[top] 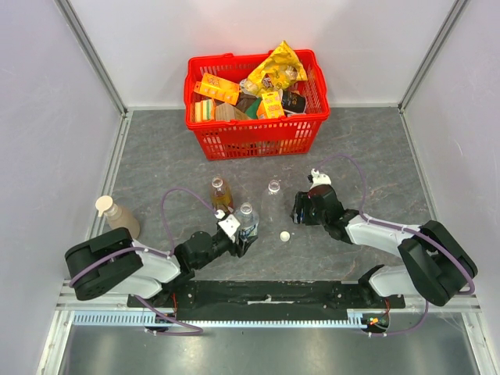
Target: Unscrew the bottle caps
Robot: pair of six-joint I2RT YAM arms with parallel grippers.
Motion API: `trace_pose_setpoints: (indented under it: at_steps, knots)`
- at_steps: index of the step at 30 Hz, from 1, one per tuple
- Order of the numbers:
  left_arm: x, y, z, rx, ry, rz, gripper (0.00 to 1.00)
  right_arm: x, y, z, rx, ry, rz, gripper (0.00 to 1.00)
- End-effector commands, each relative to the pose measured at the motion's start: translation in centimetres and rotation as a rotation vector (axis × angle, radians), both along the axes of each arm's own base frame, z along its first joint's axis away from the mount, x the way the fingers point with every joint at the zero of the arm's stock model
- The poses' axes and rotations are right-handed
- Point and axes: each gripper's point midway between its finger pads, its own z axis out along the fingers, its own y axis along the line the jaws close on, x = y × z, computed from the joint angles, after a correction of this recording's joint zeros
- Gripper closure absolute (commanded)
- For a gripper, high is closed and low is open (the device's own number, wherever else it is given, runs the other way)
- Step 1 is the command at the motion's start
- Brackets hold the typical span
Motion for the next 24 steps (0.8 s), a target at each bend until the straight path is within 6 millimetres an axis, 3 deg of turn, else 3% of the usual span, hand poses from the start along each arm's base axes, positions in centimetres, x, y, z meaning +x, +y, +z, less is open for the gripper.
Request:
trace_pose_setpoints:
  at_steps: [1, 6, 8, 13, 24]
  knots:
    - [0.1, -0.3, 1.5, -0.063, 0.007, 0.018, 0.36, 0.7, 0.1, 1.1, 0.023, -0.042, -0.007, 0.28]
    - [-0.2, -0.5, 1.5, -0.05, 0.019, -0.003, 0.28, 0.7, 0.8, 1.9, 0.05, -0.053, 0.017, 0.07]
    - [-0.4, -0.7, 1.7, -0.053, 0.021, -0.017, 0.17, 0.8, 0.9, 2.3, 0.061, -0.061, 0.016, 0.02]
    - [-0.7, -0.5, 1.9, -0.032, 0.021, -0.015, 0.12, 0.7, 0.8, 2.8, 0.066, -0.072, 0.013, 0.02]
    - [-1.1, 0.5, 3.3, -0.052, -0.001, 0.001, 0.11, 0.8, 0.7, 3.4, 0.07, -0.084, 0.011, 0.02]
